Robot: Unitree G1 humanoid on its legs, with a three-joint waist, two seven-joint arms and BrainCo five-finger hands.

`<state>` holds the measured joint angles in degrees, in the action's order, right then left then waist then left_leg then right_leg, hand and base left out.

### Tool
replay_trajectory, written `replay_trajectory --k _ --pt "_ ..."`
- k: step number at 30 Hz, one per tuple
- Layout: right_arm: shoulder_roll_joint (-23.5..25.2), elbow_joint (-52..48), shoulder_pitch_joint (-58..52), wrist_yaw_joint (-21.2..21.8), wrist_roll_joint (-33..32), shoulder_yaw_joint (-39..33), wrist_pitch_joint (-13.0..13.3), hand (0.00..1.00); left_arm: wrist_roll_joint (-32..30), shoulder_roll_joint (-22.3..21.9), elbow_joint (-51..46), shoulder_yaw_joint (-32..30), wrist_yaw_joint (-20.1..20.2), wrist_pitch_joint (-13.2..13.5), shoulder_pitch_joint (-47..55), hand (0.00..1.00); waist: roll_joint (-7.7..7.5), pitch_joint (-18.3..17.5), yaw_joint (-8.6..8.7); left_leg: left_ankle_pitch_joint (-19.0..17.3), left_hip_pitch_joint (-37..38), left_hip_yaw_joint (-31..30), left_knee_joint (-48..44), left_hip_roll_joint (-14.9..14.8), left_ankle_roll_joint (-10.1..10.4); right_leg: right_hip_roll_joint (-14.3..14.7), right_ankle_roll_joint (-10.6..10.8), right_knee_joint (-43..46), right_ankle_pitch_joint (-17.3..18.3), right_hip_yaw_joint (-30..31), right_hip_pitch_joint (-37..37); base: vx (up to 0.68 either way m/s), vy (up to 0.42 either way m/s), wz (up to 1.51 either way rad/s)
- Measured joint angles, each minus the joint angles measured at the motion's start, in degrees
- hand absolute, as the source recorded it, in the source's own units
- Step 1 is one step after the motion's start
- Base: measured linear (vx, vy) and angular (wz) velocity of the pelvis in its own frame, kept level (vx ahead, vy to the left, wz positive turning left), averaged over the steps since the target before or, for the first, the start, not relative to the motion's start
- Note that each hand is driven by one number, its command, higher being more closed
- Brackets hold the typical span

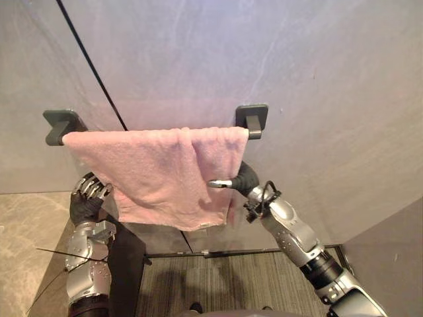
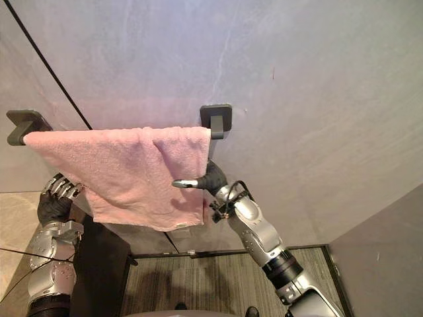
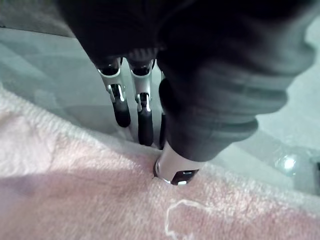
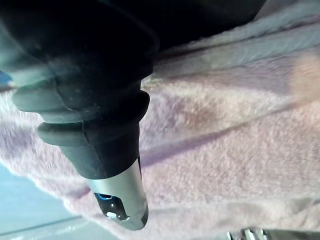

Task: Organize washtable

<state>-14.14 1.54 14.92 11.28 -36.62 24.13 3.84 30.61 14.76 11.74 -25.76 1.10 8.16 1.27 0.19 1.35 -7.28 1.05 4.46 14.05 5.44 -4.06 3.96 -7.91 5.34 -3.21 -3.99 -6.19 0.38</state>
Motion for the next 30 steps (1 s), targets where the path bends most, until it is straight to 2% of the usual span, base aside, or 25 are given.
replay_trajectory --k 2,7,11,16,18,19,20,24,27,30 --pt "-1.5 0.0 -6.1 0.3 0.0 -5.6 -0.2 0.0 0.4 0.0 0.0 -5.6 -0.8 0.5 0.2 0.0 -0.23 -0.2 -0.06 0.0 0.0 -0.2 0.0 0.0 0.0 -0.1 0.0 0.0 0.0 -0.2 0.1 0.0 0.0 0.04" --pt "-4.1 0.0 -14.4 0.0 1.0 -18.0 -0.5 0.0 1.4 0.2 0.0 -14.5 -2.6 2.2 2.1 0.0 0.09 -0.7 0.13 0.0 0.0 -0.6 0.0 0.1 0.0 -0.2 0.1 -0.1 0.1 -0.6 0.3 0.0 0.0 0.03" --pt "-5.5 0.0 -16.1 -2.2 2.9 -28.9 -0.5 0.0 1.5 0.8 -0.3 -22.1 -4.5 2.8 2.8 0.0 0.79 -2.0 0.18 0.0 -0.1 -1.5 0.0 0.1 0.0 -0.2 0.1 -0.2 0.3 -1.6 0.9 -0.01 -0.016 0.11" --pt "-8.6 -1.9 -13.4 -6.7 3.1 -38.3 0.0 0.0 0.7 6.6 -6.0 -26.8 -7.8 4.5 3.2 0.0 0.8 -3.4 0.2 0.0 0.2 -2.8 0.0 0.1 0.1 -0.3 0.1 -1.0 0.3 -3.0 2.3 -0.03 -0.029 0.14" --pt "-11.3 -4.5 -8.4 -9.3 3.6 -40.4 1.9 0.0 0.1 10.2 -10.3 -27.4 -8.5 5.2 3.0 0.0 0.98 -3.5 0.19 0.0 0.3 -2.9 0.0 0.1 0.1 -0.3 0.1 -1.0 0.3 -3.0 2.4 -0.05 -0.019 0.02" --pt "-11.9 -5.5 -6.8 -10.0 3.6 -40.4 2.7 0.0 0.1 11.1 -11.6 -27.1 -8.9 5.5 2.8 0.0 1.0 -3.5 0.2 0.1 0.3 -2.9 0.0 0.1 0.1 -0.3 0.1 -1.0 0.3 -3.0 2.5 -0.06 -0.026 0.03" --pt "-13.1 -7.8 -2.5 -10.7 3.4 -39.7 4.9 0.0 0.1 13.5 -15.0 -25.5 -9.0 6.4 1.8 0.0 1.01 -3.5 0.17 0.1 0.3 -3.1 0.0 0.1 0.2 -0.3 0.1 -1.0 0.3 -3.2 2.6 -0.05 -0.024 0.04" --pt "-15.5 -12.0 7.1 -11.1 2.5 -32.8 8.0 0.0 0.2 19.2 -21.6 -17.5 -8.4 7.6 -0.6 0.0 1.15 -3.5 0.03 0.2 0.6 -3.4 0.0 0.1 0.3 -0.3 0.1 -1.0 0.3 -3.5 3.1 -0.03 -0.023 0.05" --pt "-15.5 -14.0 12.7 -9.8 0.9 -23.6 9.9 0.0 1.4 22.1 -26.5 -9.0 -4.3 8.2 -3.7 0.0 1.33 -3.5 0.06 0.2 0.9 -3.6 0.0 0.1 0.3 -0.4 0.2 -1.0 0.5 -3.7 3.6 -0.01 -0.006 0.01" --pt "-15.5 -15.0 17.2 -6.2 -0.1 -13.6 9.5 0.0 6.0 22.2 -29.5 -2.0 0.2 8.4 -5.8 0.0 1.66 -3.4 0.1 0.2 1.0 -3.7 -0.1 0.1 0.3 -0.3 0.3 -0.9 0.6 -3.8 3.6 -0.01 -0.008 0.03"
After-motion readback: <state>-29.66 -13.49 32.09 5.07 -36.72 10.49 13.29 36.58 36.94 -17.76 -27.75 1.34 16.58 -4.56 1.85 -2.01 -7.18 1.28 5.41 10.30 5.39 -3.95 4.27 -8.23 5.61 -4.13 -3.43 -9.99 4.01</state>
